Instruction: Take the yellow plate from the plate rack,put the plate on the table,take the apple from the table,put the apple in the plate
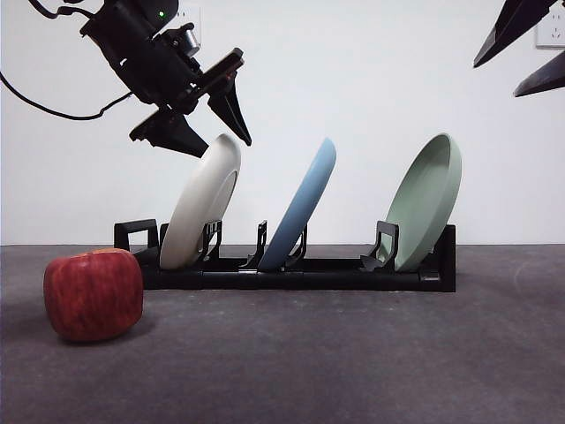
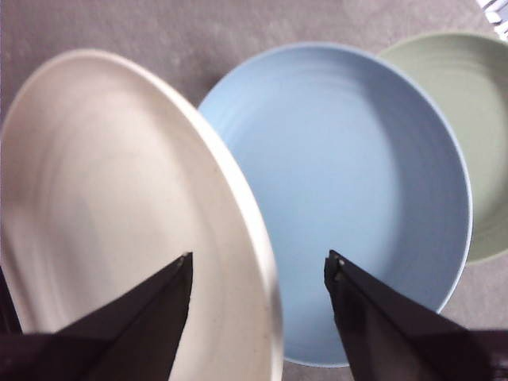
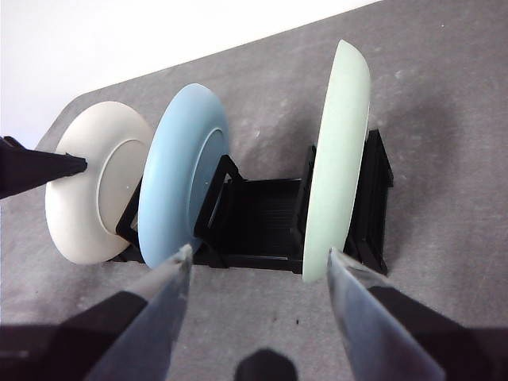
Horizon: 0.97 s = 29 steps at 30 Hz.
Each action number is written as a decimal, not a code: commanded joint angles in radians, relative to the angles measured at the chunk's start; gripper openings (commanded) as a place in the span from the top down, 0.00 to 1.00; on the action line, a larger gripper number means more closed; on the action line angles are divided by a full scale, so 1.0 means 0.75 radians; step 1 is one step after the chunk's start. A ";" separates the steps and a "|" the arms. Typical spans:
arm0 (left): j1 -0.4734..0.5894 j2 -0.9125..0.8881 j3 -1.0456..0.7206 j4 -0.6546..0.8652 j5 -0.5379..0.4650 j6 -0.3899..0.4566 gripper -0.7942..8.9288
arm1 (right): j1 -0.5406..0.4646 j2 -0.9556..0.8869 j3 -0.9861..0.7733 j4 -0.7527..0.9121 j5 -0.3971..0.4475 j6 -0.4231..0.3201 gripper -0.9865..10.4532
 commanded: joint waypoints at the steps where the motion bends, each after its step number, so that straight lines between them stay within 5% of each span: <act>1: 0.002 0.003 0.026 -0.002 0.003 0.017 0.63 | 0.003 0.004 0.005 0.007 -0.001 -0.012 0.66; 3: 0.003 0.003 0.048 -0.025 0.003 0.018 0.67 | 0.003 0.004 0.005 0.007 -0.001 -0.012 0.67; 7: 0.002 0.003 0.070 -0.040 0.015 0.047 0.93 | 0.003 0.004 0.005 0.007 0.003 -0.012 0.67; 29: -0.039 -0.191 0.075 -0.142 0.016 0.099 0.93 | 0.003 0.004 0.005 0.007 0.003 -0.012 0.67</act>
